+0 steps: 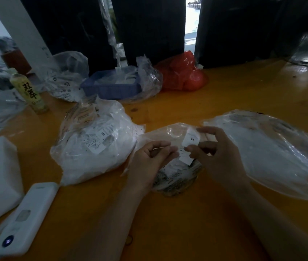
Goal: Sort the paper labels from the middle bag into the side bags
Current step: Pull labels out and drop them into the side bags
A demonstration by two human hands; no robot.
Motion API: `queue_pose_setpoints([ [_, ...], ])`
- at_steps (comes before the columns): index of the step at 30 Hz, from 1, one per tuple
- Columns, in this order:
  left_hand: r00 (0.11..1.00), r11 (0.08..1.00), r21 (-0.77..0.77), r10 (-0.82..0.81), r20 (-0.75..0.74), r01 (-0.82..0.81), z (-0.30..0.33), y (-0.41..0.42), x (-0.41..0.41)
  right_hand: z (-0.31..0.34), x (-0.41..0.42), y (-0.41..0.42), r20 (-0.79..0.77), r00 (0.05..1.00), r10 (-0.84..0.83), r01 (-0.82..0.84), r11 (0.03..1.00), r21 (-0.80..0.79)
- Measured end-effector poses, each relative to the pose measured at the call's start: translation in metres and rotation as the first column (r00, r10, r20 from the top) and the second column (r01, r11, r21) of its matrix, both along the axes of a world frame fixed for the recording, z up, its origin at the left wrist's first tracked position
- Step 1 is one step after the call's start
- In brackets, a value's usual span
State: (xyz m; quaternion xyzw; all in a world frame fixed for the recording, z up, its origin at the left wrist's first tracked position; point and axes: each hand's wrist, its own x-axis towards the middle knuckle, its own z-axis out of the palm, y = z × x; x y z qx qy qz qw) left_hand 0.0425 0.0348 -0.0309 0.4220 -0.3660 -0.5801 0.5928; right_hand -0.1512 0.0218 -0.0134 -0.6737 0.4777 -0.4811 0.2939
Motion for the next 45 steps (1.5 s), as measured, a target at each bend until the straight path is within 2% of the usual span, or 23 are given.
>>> queue_pose_setpoints([
  [5, 1.000, 1.000, 0.022, 0.012, 0.018, -0.012, -0.0030, -0.0022, 0.0009, -0.0038, -0.0025, -0.0024, -0.071, 0.997, -0.008, 0.008, 1.000, -0.003],
  [12, 0.999, 1.000, 0.007, -0.023, 0.037, 0.023, -0.0024, -0.0009, -0.0006, -0.0055, -0.0026, -0.0044, -0.046, 0.997, -0.059, 0.059, 0.998, -0.017],
  [16, 0.999, 0.999, -0.002, -0.036, 0.024, 0.036, -0.0004, 0.0011, -0.0024, -0.0056, -0.0031, -0.0062, -0.044, 0.995, -0.090, 0.092, 0.995, 0.043],
  [22, 0.998, 0.998, -0.008, -0.056, 0.007, 0.056, 0.0004, 0.0030, -0.0024, -0.0068, -0.0038, -0.0082, 0.126, 0.985, -0.114, 0.085, 0.974, 0.211],
  [31, 0.995, 0.996, -0.008, -0.087, 0.051, 0.088, -0.0007, 0.0032, -0.0029, -0.0043, -0.0070, -0.0086, 0.202, 0.977, -0.067, 0.010, 0.963, 0.271],
  [36, 0.986, 0.994, -0.015, -0.106, 0.131, 0.109, -0.0003, 0.0032, -0.0028, -0.0039, -0.0071, -0.0070, 0.193, 0.979, -0.060, 0.014, 0.973, 0.232],
  [45, 0.977, 0.989, -0.033, -0.140, 0.159, 0.147, 0.0002, 0.0049, -0.0035, -0.0102, -0.0074, -0.0086, 0.179, 0.984, -0.023, -0.016, 0.978, 0.210],
])
